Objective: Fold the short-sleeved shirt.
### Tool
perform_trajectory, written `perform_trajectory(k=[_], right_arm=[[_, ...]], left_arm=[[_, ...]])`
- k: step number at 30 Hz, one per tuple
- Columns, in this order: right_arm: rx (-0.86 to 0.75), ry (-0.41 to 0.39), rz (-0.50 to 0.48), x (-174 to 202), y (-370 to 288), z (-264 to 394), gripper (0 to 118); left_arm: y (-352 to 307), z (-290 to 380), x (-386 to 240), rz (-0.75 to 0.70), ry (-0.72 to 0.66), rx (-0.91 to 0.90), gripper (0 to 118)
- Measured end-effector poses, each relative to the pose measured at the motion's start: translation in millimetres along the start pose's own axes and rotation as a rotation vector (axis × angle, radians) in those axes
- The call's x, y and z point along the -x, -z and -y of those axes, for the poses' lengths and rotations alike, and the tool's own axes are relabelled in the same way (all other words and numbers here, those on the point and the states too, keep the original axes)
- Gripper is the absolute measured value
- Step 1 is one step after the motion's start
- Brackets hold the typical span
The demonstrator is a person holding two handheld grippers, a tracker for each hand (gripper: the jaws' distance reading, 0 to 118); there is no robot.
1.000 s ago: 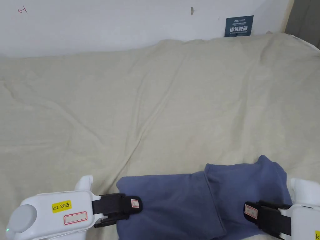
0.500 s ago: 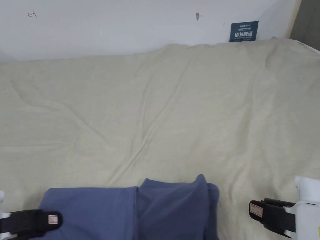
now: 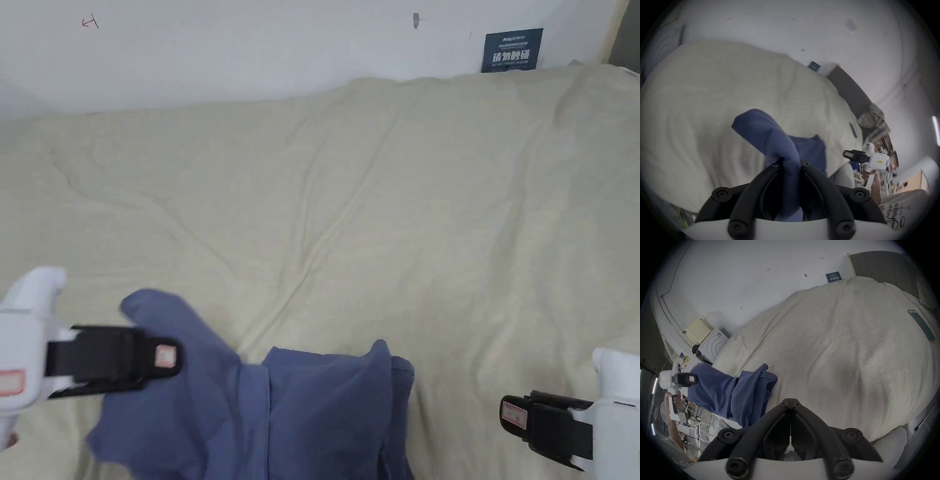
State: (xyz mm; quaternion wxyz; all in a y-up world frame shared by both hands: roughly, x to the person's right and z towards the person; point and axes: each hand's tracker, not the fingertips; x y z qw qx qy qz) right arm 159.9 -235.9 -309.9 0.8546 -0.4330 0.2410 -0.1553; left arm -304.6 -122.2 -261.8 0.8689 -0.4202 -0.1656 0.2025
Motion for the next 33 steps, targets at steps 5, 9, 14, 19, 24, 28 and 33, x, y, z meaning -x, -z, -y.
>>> perform_trajectory(k=[5,9,14,19,24,28,33], right_arm=[[-0.019,0.028,0.003,-21.1,-11.4,4.6,0],[-0.029,0.076,0.009,-39.0,-18.5,8.2,0],[-0.068,0.172,-0.042,-59.0,-34.4,9.9,0],[-0.083,0.152,0.004,-65.1,-43.1,9.6,0],[-0.090,0.172,-0.005,-67.5,-43.0,10.8,0],[-0.086,0.158,-0.006,-64.1,-41.9,10.5,0],[-0.092,0.130,0.011,-59.7,-41.2,8.8,0]], left_arm=[[70.9,-23.6,-67.3,0.041,0.152,0.125,15],[158.7,-22.4,-85.2,0.034,0.123,0.309,14],[227.3,-8.3,-96.2,0.001,0.115,0.416,15],[218.7,-5.1,-95.1,0.083,0.083,0.363,101],[171.0,-20.2,-87.2,0.139,0.052,0.220,118],[137.8,-19.7,-73.4,0.081,0.039,0.117,115],[157.3,8.9,-63.3,0.045,0.011,0.110,9]])
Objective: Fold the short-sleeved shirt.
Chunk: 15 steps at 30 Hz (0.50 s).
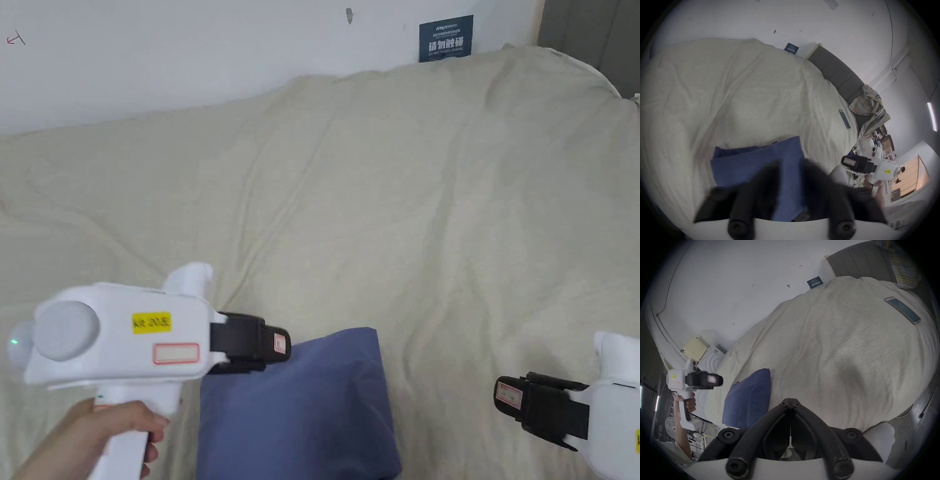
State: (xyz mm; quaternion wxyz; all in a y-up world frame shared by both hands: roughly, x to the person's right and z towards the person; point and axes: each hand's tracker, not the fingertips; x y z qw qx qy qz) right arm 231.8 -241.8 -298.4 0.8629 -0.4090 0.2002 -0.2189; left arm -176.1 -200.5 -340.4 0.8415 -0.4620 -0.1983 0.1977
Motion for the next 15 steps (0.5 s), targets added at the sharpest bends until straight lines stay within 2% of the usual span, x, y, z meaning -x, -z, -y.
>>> perform_trajectory(k=[2,6,10,12,15], right_arm=[[-0.004,0.012,-0.015,0.7,-0.6,-0.4,0],[0.006,-0.022,0.002,3.1,-1.6,-0.6,0],[0.007,0.011,0.001,-0.4,-5.7,-1.0,0],[-0.005,0.021,-0.037,-2.1,-11.2,-1.2,0],[-0.007,-0.003,-0.023,4.4,-15.4,-1.3,0]], left_arm=[[23.9,10.9,0.3,0.023,-0.046,0.036,8],[64.3,26.7,-7.9,0.171,-0.097,0.067,7],[105.8,34.3,-18.8,0.053,-0.056,0.168,4],[113.8,34.9,-20.6,0.086,-0.071,0.158,4],[117.3,32.9,-33.4,0.180,-0.079,0.137,4]])
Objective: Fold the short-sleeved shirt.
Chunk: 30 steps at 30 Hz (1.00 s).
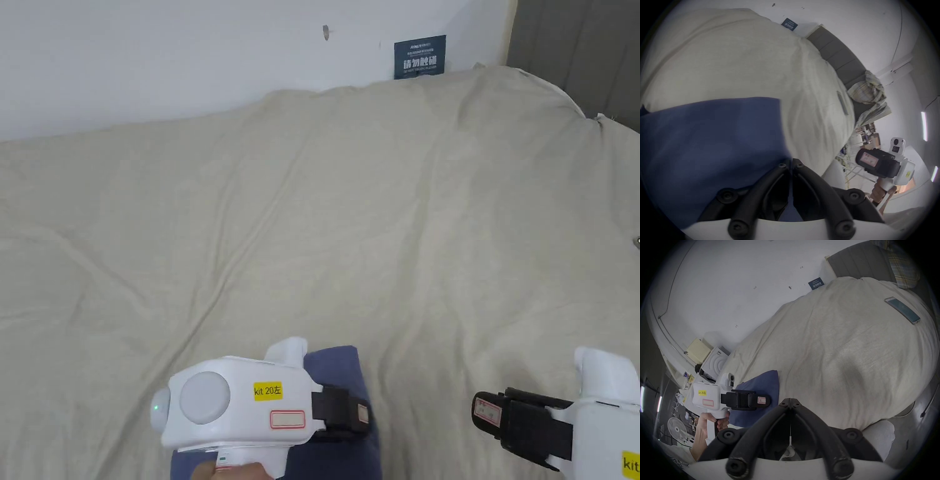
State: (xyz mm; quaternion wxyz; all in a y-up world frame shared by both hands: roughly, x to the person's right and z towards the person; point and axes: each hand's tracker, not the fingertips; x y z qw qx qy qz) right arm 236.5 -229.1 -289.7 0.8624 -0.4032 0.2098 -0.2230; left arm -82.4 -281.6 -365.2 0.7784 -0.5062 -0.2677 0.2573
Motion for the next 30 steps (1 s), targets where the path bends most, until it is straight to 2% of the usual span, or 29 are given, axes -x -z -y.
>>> perform_trajectory(k=[4,7,11,13,16,18,19,22,23,26,27,29,30], right_arm=[[0.003,-0.013,0.004,8.1,3.0,0.8,0],[0.002,-0.027,-0.003,18.5,7.8,1.6,0],[-0.006,-0.181,0.003,56.7,30.4,5.1,0],[-0.012,-0.224,-0.011,79.0,48.5,6.7,0],[0.011,-0.366,0.132,121.6,86.6,12.0,0],[-0.007,-0.455,0.122,145.2,111.1,23.3,0],[0.010,-0.476,0.094,151.5,125.0,26.4,0],[0.076,-0.474,0.119,164.8,156.6,40.4,0],[0.098,-0.491,0.159,164.4,163.6,44.0,0],[0.088,-0.591,0.235,161.3,179.3,56.2,0],[0.092,-0.590,0.230,162.1,179.3,58.1,0],[0.069,-0.581,0.222,162.9,175.7,58.6,0],[0.065,-0.565,0.217,161.7,174.7,57.5,0]], left_arm=[[-2.6,11.1,-29.4,0.033,0.121,0.036,4],[-33.6,18.9,-29.8,0.078,0.094,-0.062,4],[-109.4,33.3,9.2,0.047,-0.041,-0.266,4],[-145.4,41.3,31.8,-0.012,-0.074,-0.341,4],[-185.0,54.9,62.9,-0.116,-0.127,-0.409,0],[-200.6,66.6,79.7,-0.122,-0.166,-0.430,0],[-207.0,72.7,86.4,-0.112,-0.190,-0.442,0],[-213.9,86.0,101.1,-0.105,-0.233,-0.445,0],[-214.1,88.0,105.3,-0.112,-0.241,-0.453,0],[-211.6,86.5,122.9,-0.097,-0.247,-0.409,1],[-208.7,84.2,125.8,-0.080,-0.244,-0.399,19],[-201.9,76.5,132.7,0.012,-0.251,-0.369,63],[-197.9,72.2,137.0,0.040,-0.280,-0.347,76]])
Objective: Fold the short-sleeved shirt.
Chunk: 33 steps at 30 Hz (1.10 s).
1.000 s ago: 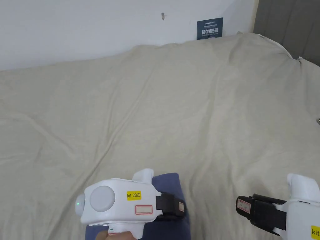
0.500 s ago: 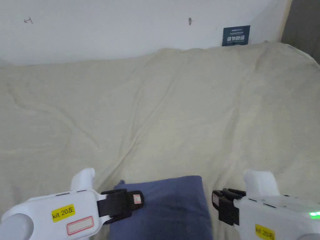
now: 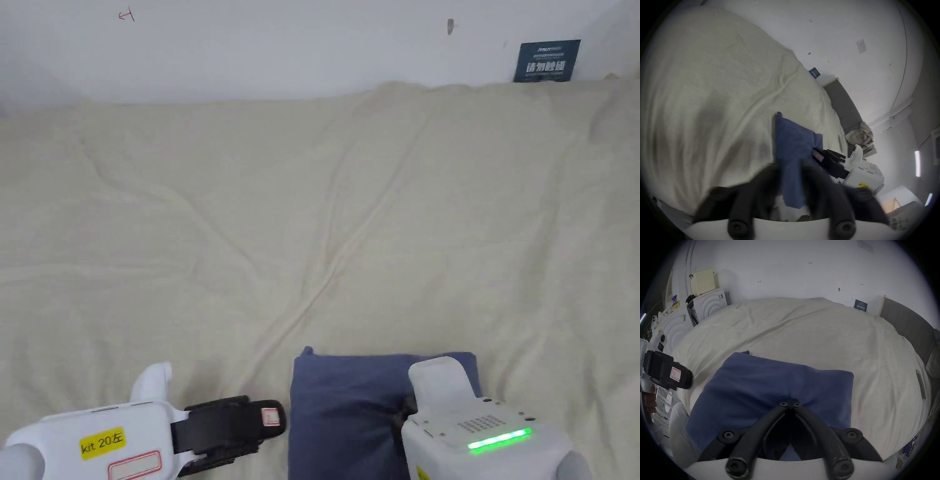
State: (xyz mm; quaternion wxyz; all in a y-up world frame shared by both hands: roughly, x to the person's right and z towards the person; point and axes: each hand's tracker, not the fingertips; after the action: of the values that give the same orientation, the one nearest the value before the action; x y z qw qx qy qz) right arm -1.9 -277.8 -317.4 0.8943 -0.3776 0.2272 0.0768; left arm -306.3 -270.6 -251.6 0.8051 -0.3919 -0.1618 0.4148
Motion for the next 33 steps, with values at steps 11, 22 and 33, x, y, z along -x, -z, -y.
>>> perform_trajectory(k=[11,22,33], right_arm=[[-0.015,0.053,-0.029,-5.3,-5.2,2.1,0],[-0.036,0.080,-0.009,-9.3,-20.4,-9.5,0],[-0.266,0.079,0.002,23.7,-34.2,-47.2,0]], left_arm=[[83.1,-27.3,5.6,0.121,-0.032,0.229,77],[88.7,-27.7,7.9,0.088,-0.023,0.243,31],[-24.6,-69.3,26.4,-0.217,0.171,0.169,31]])
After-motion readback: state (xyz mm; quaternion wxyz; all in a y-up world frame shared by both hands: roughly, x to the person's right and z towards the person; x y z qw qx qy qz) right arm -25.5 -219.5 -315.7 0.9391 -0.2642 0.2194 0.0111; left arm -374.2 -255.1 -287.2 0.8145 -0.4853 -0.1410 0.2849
